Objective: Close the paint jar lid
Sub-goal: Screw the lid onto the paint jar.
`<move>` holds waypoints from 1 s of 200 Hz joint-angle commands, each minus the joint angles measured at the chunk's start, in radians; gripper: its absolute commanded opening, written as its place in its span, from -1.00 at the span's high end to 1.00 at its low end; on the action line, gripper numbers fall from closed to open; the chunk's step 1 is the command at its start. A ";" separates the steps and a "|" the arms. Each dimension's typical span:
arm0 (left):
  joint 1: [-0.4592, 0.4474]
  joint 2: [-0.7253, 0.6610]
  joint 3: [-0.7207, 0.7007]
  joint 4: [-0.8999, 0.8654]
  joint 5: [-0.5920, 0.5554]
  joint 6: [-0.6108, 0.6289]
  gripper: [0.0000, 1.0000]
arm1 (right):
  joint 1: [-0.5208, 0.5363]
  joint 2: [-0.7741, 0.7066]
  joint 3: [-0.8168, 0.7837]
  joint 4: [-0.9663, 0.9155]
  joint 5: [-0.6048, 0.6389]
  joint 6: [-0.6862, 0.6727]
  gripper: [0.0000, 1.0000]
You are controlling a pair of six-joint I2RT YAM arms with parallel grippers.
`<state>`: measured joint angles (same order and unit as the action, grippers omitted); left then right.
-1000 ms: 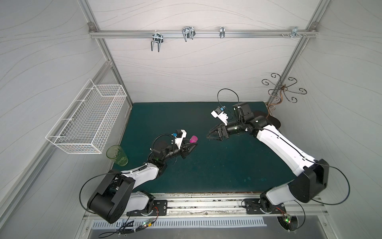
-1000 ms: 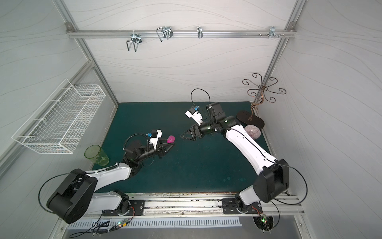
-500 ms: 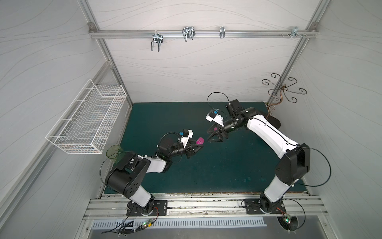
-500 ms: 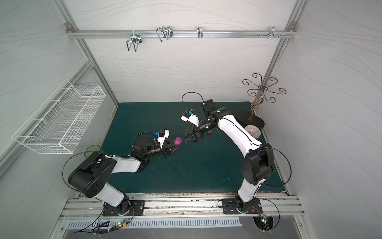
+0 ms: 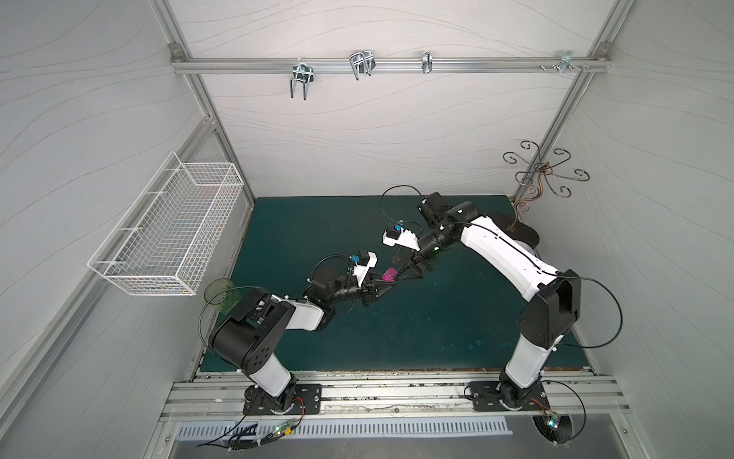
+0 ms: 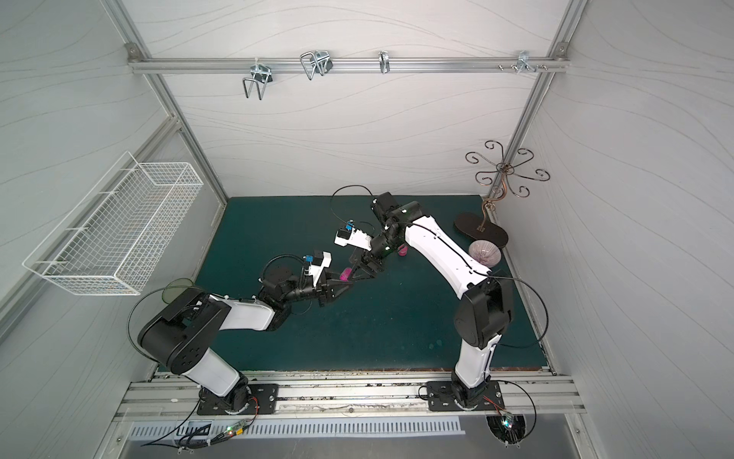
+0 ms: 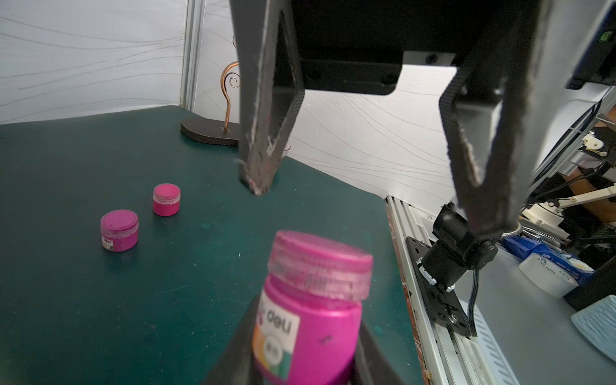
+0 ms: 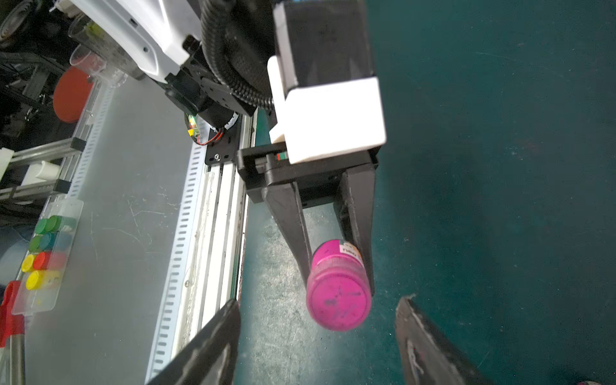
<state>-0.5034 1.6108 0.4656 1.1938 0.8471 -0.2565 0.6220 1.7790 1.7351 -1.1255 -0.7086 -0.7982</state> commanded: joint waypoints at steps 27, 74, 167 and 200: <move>-0.003 -0.019 0.036 0.072 0.018 0.014 0.88 | 0.030 0.028 0.011 -0.031 0.054 -0.018 -0.42; -0.004 -0.021 0.038 0.064 0.023 0.013 0.87 | 0.040 0.035 -0.006 0.030 0.064 0.007 -0.38; -0.006 -0.035 0.044 0.032 0.015 0.023 0.86 | 0.055 0.057 -0.017 0.020 0.026 0.024 0.24; -0.007 -0.043 0.048 0.014 -0.010 0.039 0.86 | 0.070 0.073 -0.008 0.037 0.048 0.155 0.49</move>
<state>-0.5053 1.5948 0.4728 1.1519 0.8501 -0.2436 0.6693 1.8256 1.7294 -1.0832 -0.6537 -0.7567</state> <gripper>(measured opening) 0.330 0.354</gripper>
